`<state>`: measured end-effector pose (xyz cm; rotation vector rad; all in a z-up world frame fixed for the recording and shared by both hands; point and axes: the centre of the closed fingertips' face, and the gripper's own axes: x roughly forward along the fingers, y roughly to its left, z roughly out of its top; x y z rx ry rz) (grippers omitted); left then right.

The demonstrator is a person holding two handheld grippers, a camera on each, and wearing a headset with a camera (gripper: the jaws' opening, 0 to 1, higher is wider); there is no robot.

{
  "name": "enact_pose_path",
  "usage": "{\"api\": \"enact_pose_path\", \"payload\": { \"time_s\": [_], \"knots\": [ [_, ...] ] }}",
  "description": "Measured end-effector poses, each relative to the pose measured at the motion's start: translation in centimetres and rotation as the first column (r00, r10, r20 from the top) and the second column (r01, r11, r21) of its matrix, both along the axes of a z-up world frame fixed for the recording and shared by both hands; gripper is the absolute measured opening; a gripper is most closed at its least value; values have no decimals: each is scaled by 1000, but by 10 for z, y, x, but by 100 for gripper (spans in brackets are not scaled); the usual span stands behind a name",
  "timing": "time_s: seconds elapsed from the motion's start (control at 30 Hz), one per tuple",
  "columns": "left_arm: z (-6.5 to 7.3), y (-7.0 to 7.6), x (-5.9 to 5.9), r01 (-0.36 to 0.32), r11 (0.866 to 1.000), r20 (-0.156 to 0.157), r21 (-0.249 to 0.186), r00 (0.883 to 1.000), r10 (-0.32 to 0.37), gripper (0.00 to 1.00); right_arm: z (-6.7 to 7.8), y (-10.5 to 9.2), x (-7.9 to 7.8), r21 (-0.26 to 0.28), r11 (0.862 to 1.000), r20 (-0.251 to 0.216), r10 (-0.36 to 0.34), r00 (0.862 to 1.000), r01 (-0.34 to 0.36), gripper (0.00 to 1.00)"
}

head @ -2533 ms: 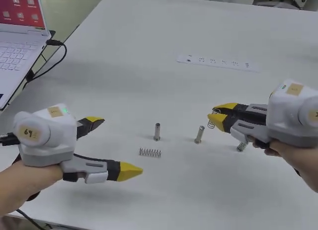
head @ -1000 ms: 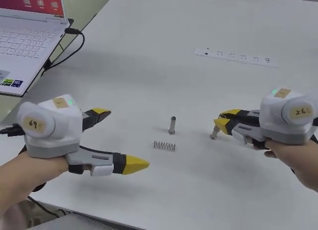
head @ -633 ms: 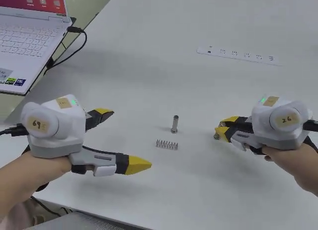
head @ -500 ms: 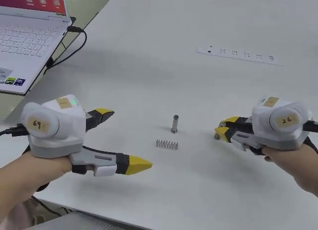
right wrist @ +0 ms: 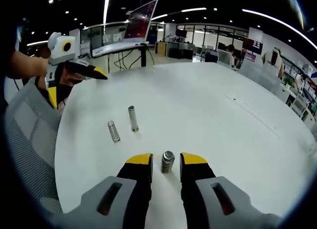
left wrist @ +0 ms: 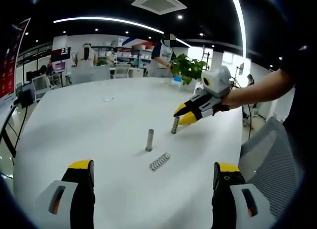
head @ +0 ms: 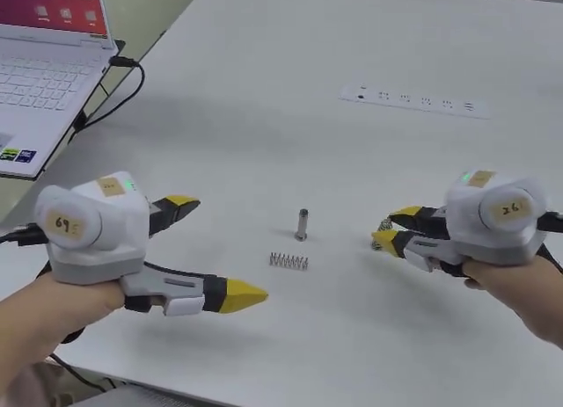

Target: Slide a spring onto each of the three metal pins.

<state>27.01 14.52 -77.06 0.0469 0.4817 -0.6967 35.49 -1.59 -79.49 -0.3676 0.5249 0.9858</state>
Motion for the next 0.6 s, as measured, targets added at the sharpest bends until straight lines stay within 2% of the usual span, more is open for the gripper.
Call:
{"api": "enact_pose_path", "payload": {
  "time_s": [0.17,0.3,0.4,0.6],
  "knots": [
    [0,-3,0,8,1000,-2,-1,1000,-8,98,13,-13,-2,48,998,10,-34,999,34,20],
    [2,-7,1,15,1000,5,-2,1000,-15,97,28,-20,-11,145,987,-13,-75,997,76,20],
    [3,-8,1,17,1000,6,0,1000,-17,97,33,-28,-18,162,983,-3,-82,997,81,20],
    [4,-9,1,21,1000,7,0,1000,-21,97,27,-36,-34,168,983,-12,-75,997,76,19]
  ]
}}
